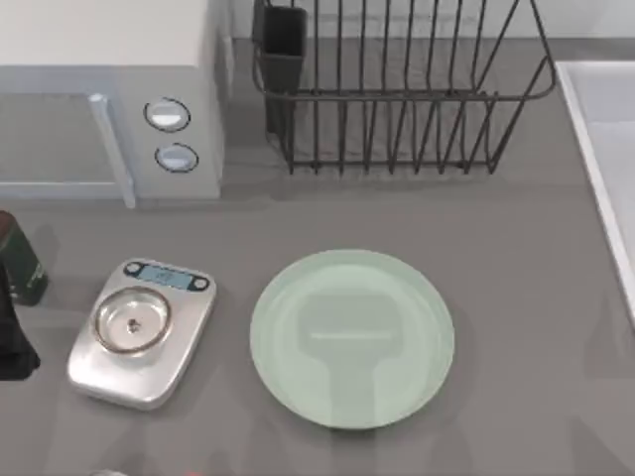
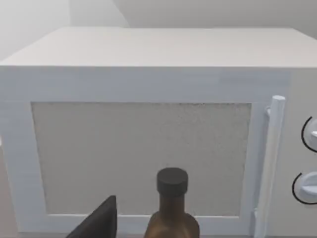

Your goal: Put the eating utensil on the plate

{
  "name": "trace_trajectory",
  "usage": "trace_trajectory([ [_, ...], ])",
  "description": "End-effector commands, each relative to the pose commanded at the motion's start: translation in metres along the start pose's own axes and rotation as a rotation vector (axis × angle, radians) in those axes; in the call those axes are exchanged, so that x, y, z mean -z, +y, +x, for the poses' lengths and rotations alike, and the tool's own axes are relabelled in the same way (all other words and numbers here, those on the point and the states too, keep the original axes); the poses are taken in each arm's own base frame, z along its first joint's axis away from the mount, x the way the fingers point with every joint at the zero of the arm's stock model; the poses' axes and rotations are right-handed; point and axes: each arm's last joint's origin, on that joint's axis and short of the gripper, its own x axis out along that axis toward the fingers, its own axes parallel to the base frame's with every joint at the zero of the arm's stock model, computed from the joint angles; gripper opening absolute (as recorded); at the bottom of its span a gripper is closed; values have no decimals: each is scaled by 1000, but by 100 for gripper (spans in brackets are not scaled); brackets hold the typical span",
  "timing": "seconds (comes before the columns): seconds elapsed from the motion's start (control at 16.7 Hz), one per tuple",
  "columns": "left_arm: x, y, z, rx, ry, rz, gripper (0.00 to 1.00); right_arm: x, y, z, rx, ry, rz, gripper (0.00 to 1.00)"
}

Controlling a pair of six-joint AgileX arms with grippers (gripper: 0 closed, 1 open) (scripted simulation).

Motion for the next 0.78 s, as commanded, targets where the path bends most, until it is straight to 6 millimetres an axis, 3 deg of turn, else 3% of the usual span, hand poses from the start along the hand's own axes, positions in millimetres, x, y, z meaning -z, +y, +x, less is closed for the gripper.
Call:
trace_trajectory([
  [0.36,0,0,0,0,0,0,100,-11,-5,2,44,111,-105,100],
  [0.6,0,0,0,0,0,0,100,-27,-16,13,65,406,-352,100],
  [0.78,0,0,0,0,0,0,100,-33,-29,28,-25,719,-579,100],
])
